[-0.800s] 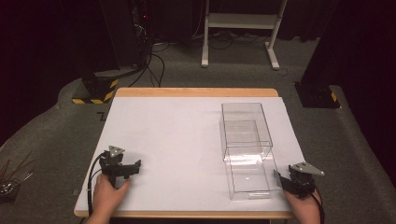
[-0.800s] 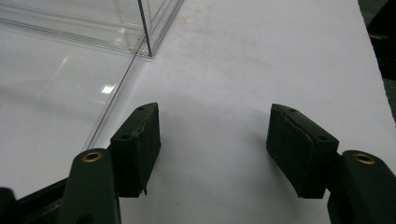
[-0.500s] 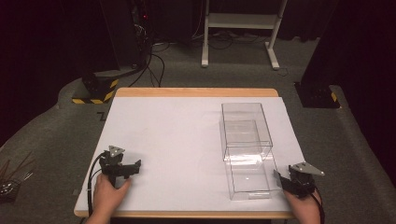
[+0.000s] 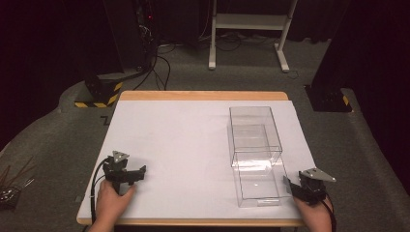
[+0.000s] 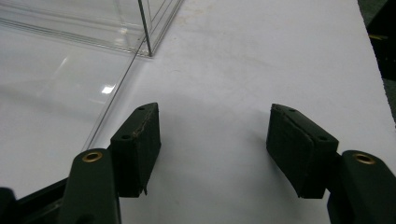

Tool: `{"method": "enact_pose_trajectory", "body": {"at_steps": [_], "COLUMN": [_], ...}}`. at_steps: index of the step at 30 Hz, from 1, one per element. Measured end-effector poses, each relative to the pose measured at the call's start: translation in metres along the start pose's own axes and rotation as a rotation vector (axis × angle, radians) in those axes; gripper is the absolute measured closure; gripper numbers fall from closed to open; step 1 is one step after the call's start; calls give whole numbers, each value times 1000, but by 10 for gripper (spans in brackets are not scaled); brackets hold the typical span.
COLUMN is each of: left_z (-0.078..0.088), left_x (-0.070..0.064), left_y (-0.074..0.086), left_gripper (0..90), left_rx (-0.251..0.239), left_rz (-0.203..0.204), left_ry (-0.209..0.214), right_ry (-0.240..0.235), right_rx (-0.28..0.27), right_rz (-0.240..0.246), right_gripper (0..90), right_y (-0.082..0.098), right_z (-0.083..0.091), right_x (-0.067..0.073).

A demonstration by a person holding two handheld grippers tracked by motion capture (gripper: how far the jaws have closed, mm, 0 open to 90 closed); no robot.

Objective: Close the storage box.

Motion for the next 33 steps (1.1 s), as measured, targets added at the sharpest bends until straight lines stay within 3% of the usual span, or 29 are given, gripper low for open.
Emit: {"method": "enact_pose_trajectory", "body": {"at_steps": [11,33], "left_z": [0,0], "left_x": [0,0], "left_y": [0,0], "left_gripper": [3,3], "left_rx": [0,0], "left_rz": [-2,-1], "left_ry": [-1,-1], "right_ry": [-1,-20], "right_rx": [5,-114], "right_rz": [-1,38], "right_gripper": [353,343], "right_y": [0,-26], "right_z": [0,25], "right_x": [0,12]}}
Point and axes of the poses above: each handheld gripper's, and its own axes: z roughly backward along the jaws, y roughly out of its underside, x roughly to its left, the point moved 10 cm from there along -z, roughly forward along the jaws, and after that the axes turned 9 degrees about -y, right-handed, at the moved point
